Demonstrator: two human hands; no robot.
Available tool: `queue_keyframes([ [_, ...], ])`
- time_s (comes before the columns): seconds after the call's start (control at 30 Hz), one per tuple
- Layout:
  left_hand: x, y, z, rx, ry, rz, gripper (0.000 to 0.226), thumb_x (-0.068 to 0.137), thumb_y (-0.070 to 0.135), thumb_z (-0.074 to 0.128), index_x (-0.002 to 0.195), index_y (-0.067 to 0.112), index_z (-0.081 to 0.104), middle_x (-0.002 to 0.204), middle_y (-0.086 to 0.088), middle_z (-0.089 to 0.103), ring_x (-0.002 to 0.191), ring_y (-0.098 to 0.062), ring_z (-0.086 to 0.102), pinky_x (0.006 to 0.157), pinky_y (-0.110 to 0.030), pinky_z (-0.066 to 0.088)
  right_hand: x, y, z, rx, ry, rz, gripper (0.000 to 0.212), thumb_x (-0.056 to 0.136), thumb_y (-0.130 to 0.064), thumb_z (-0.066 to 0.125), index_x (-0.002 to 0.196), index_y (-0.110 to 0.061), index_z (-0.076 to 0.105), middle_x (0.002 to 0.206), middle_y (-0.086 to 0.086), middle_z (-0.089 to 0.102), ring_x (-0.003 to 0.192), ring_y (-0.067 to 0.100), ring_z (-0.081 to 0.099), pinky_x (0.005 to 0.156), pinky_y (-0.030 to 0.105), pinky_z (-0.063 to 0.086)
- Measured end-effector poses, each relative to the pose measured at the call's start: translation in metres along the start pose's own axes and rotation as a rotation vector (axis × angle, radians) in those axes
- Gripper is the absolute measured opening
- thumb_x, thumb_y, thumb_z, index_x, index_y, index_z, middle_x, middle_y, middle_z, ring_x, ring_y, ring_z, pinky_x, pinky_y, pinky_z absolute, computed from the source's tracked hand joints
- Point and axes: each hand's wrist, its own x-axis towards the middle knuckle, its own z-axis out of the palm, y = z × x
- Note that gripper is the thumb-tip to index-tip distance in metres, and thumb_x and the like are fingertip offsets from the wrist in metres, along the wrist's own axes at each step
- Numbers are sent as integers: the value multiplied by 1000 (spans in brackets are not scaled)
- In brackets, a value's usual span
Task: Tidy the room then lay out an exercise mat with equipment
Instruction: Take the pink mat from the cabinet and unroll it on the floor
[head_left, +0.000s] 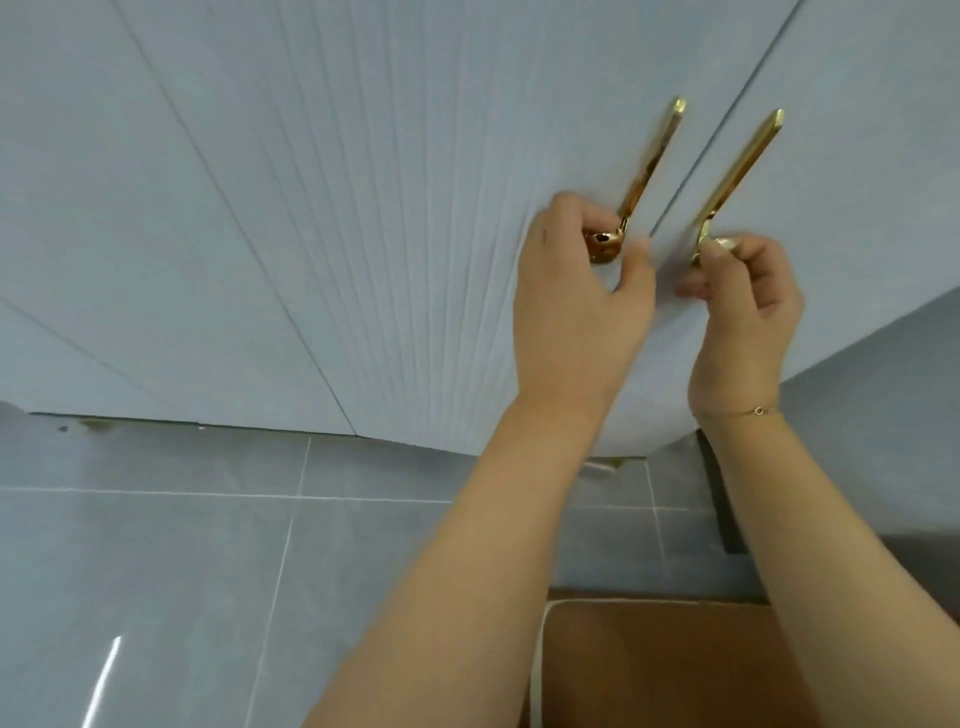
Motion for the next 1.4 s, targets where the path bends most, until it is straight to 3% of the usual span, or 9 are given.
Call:
queue_keyframes([
  [0.17,-56,4,-14,168,126,138,40,76,33,75,96,16,44,93,7,48,84,-11,50,68,-24,47,-20,7,-20,118,-47,-92,23,87,-23,61,68,-18,49,63,-6,48,60,6,45,65,20,42],
  [0.37,-103,20,-42,405,307,74,55,72,47,76,100,16,40,101,5,43,87,-12,46,70,-25,43,-52,-13,-59,85,-97,-29,35,86,-33,65,64,-23,41,64,-5,41,59,5,36,57,17,37],
  [0.63,-119,14,-48,496,425,101,42,70,10,66,104,6,41,102,0,35,76,-16,40,62,-27,36,-78,-11,-72,-50,62,-145,55,69,-60,71,76,-14,42,66,-12,38,58,5,34,61,22,38],
  [0.77,-123,5,-64,395,391,129,58,70,4,62,116,17,30,103,0,38,72,-17,46,61,-30,46,-70,-4,-70,-241,36,-209,55,69,-52,76,82,-12,41,68,-12,38,67,16,41,64,26,36],
  [0.87,-130,5,-80,266,413,35,74,73,-1,59,131,25,22,105,5,38,70,-6,48,61,-14,46,-70,-4,-64,-281,33,-185,52,69,-44,76,87,-13,39,80,-3,45,73,20,45,65,33,41],
  [0.97,-142,-13,-98,229,547,-53,58,83,11,62,132,16,30,119,-3,35,92,-11,47,79,-17,45,-70,-1,-61,-279,50,-188,51,69,-41,75,88,-15,37,86,0,46,78,21,45,65,32,39],
  [1.1,-156,-40,-140,228,667,-187,43,92,34,58,120,2,51,121,-5,59,110,-19,56,102,-36,43,-69,2,-60,-267,50,-210,50,68,-40,75,88,-15,36,88,0,45,79,19,43,66,24,32],
  [1.23,-154,-53,-197,106,737,-150,6,93,20,58,99,18,56,107,-3,64,101,-19,62,95,-35,50,-67,1,-60,-234,37,-214,47,67,-38,75,83,-20,35,83,-5,42,76,17,41,64,19,29],
  [1.4,-150,-72,-228,145,744,-242,8,96,24,51,89,21,48,87,4,54,89,-19,55,88,-36,47,-66,0,-58,-219,22,-204,53,66,-39,75,72,-32,23,73,-17,33,73,14,40,59,14,28],
])
